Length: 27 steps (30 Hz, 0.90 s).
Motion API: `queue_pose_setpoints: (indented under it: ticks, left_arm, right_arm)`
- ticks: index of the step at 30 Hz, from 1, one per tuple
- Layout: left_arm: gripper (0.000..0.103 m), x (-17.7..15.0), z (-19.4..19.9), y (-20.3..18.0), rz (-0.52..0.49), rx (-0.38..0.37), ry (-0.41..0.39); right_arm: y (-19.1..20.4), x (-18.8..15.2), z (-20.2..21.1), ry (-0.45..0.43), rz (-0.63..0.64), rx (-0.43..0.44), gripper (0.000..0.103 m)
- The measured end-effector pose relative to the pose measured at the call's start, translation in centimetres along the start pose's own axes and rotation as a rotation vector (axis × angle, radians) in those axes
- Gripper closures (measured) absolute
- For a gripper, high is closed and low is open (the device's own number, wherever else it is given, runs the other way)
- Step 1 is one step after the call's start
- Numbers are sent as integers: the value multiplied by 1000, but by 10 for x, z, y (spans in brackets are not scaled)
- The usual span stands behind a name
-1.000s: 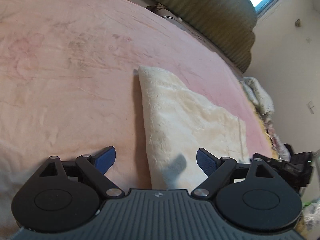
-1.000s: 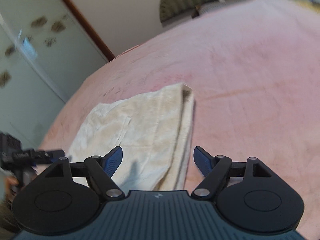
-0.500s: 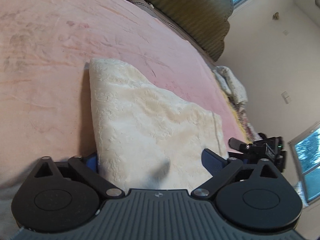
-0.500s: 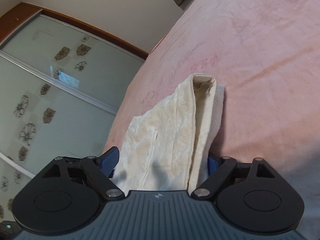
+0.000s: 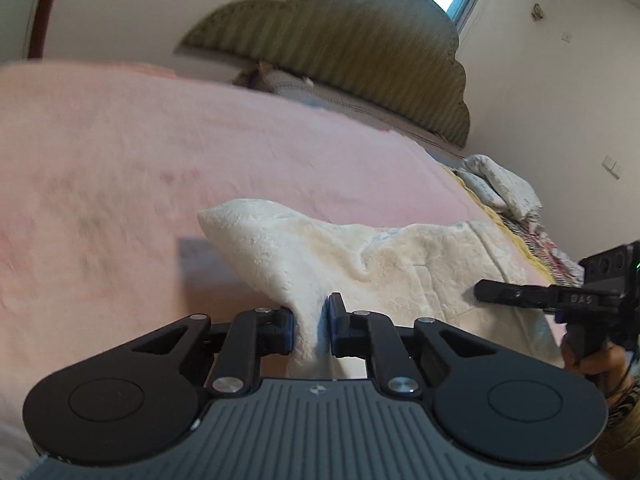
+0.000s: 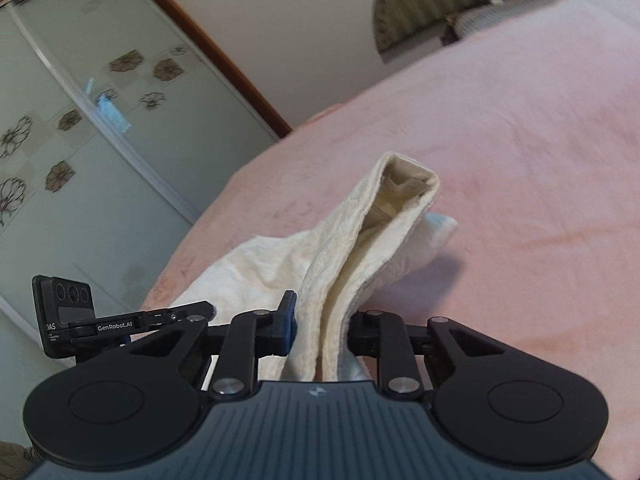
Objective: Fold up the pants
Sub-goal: 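Grasp the pants edge with the right tool and fold it over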
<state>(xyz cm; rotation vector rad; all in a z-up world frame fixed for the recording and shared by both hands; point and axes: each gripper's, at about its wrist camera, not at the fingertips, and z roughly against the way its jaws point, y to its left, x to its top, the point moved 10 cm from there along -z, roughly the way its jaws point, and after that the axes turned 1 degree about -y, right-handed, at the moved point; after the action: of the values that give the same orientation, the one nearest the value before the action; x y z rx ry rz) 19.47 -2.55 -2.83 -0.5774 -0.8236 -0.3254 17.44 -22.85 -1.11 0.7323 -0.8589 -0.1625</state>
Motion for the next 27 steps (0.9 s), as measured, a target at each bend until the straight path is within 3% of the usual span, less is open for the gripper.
queue_pose_setpoints:
  ticks: [2, 8, 14, 16, 18, 19, 23, 25, 27]
  left_arm:
    - [88, 16, 5, 8, -22, 36, -38]
    - [88, 61, -15, 52, -37, 121, -54]
    - [86, 52, -59, 104, -2, 231, 43]
    - [81, 43, -64, 111, 8, 230, 57]
    - [63, 41, -63, 114, 8, 242, 52]
    - [62, 40, -60, 114, 7, 254, 50]
    - [34, 35, -42, 120, -14, 369, 58]
    - [34, 37, -28, 120, 1, 429, 34]
    - [34, 44, -12, 114, 24, 431, -33]
  right_arm:
    - [13, 14, -9, -7, 29, 23, 81]
    - [37, 65, -62, -26, 82, 56, 81]
    - [15, 77, -129, 39, 36, -18, 80]
    - [-1, 70, -138, 56, 3, -77, 76]
    - [-14, 65, -137, 61, -49, -83, 63]
    - [-19, 61, -134, 64, -74, -84, 60]
    - [-27, 55, -109, 39, -71, -130, 54]
    - [-19, 59, -89, -23, 3, -221, 52]
    - [3, 63, -77, -73, 131, -280, 52]
